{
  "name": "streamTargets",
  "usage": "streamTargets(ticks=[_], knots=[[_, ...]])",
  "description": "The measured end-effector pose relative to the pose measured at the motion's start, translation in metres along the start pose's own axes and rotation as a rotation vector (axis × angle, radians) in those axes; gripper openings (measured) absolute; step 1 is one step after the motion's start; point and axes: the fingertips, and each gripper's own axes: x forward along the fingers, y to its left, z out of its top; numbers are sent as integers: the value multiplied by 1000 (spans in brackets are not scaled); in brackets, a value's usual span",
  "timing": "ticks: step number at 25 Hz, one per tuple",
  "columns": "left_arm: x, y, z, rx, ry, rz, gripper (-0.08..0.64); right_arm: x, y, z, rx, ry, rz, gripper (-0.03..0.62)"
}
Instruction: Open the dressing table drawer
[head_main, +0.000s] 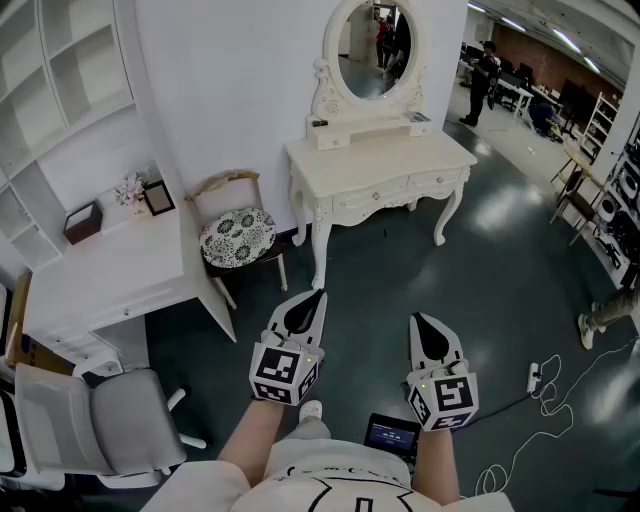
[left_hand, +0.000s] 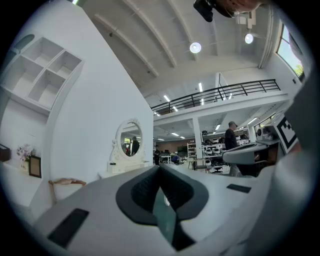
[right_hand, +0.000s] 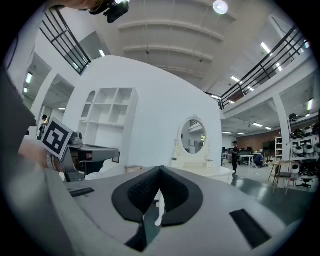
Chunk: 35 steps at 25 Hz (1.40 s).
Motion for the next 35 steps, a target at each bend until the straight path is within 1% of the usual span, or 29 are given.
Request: streamTargets(ticks=[3,7,14,20,29,32,35], knots=[[-8,-4,5,2,-17,3,14,-8,7,2,-20,3,11,17],[-10,-3,6,2,-16,15,14,-8,9,1,-16,7,16,17],[10,8,-2,14,11,44,13,9,-4,0,-13,-6,24,18],[58,24,3,21,3,36,12,51,-36,1,-19,-5,13,20],[148,60,1,11,15,22,11,129,-84,0,-10,4,11,20],[176,74,1,1,12,11,11,157,-99,0,-7,3,6,20],[202,84,1,6,16,-6,11,182,-113,1,4,-2,-6,20]])
